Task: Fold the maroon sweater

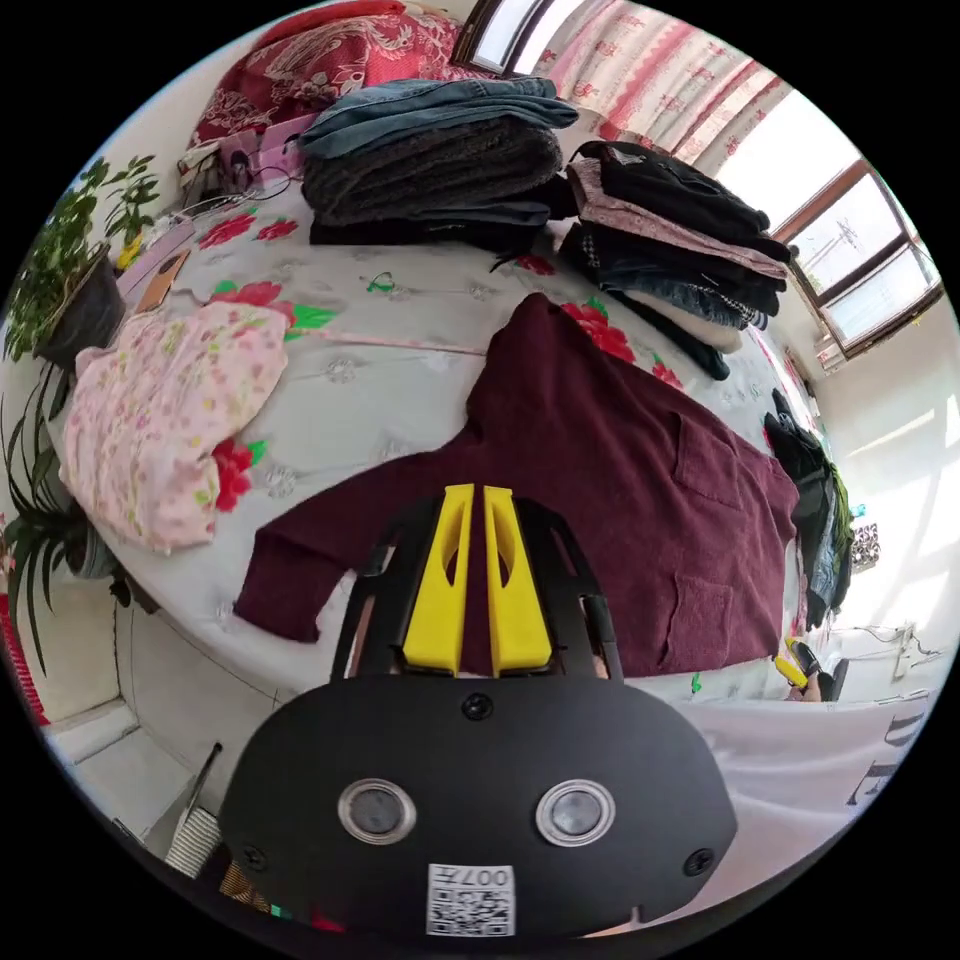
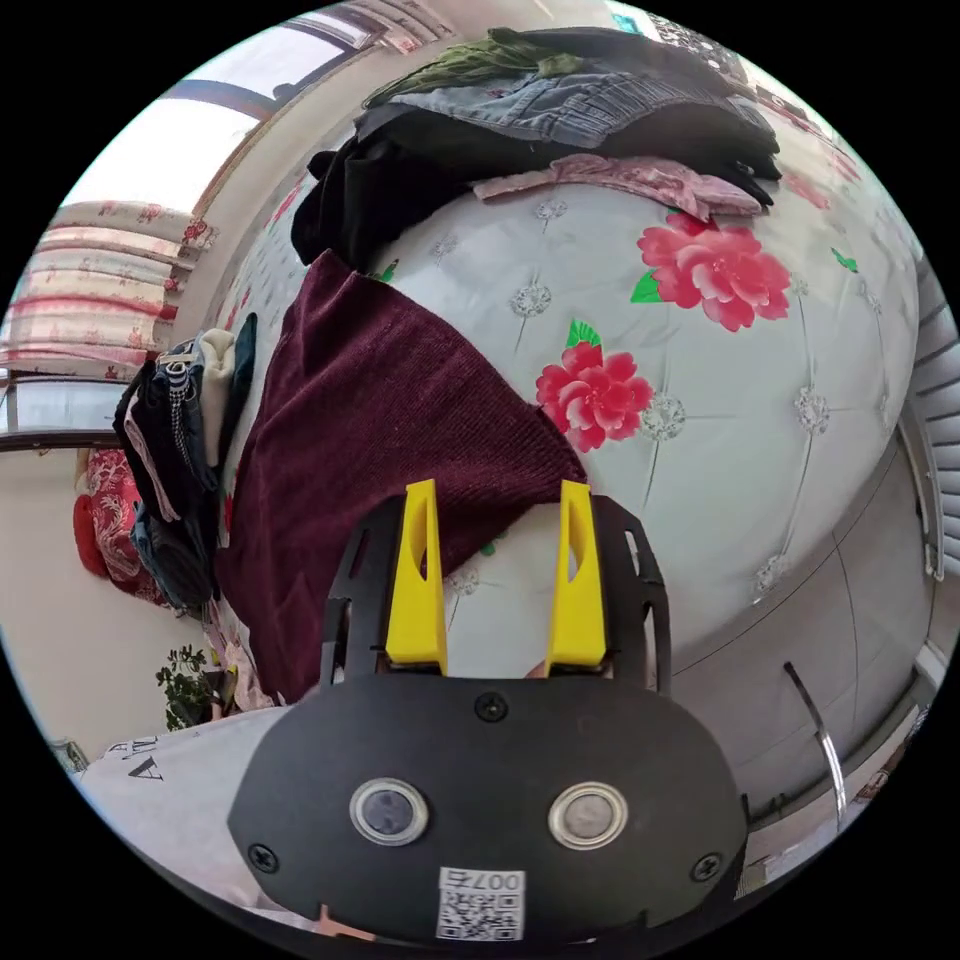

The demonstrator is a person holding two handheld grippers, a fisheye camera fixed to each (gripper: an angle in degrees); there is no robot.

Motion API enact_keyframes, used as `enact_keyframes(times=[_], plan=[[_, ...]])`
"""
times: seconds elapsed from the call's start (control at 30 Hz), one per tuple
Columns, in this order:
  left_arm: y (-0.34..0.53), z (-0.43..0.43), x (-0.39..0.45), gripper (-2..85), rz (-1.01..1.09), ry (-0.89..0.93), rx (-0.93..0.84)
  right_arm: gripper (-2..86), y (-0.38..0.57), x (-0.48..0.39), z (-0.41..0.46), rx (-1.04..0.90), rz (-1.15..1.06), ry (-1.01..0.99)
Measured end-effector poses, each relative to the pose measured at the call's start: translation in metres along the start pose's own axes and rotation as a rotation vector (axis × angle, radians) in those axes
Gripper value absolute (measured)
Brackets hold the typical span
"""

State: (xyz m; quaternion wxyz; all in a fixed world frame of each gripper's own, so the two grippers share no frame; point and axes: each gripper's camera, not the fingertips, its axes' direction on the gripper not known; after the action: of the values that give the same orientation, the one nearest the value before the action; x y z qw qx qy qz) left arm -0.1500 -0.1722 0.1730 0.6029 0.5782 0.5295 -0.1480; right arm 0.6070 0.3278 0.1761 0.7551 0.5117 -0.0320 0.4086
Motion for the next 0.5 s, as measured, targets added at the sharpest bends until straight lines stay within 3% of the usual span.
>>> enact_keyframes(times=[0.2,0.3,0.4,0.5], plan=[[0.063,-0.027,-0.081,6.2,-0.320,0.118,-0.033,12.3,-0.021,0.025,-0.006,0.018,0.038,-0.065],[0.067,-0.028,-0.089,8.0,-0.331,0.232,-0.033,12.1,-0.031,0.039,-0.020,-0.009,0.068,-0.149],[0.060,-0.023,-0.090,9.4,-0.355,0.318,-0.045,11.4,-0.020,0.052,-0.043,0.036,0.084,-0.097],[0.049,-0.012,-0.078,9.5,-0.310,0.307,-0.112,10.7,-0.008,0.068,-0.041,-0.025,0.076,-0.145]])
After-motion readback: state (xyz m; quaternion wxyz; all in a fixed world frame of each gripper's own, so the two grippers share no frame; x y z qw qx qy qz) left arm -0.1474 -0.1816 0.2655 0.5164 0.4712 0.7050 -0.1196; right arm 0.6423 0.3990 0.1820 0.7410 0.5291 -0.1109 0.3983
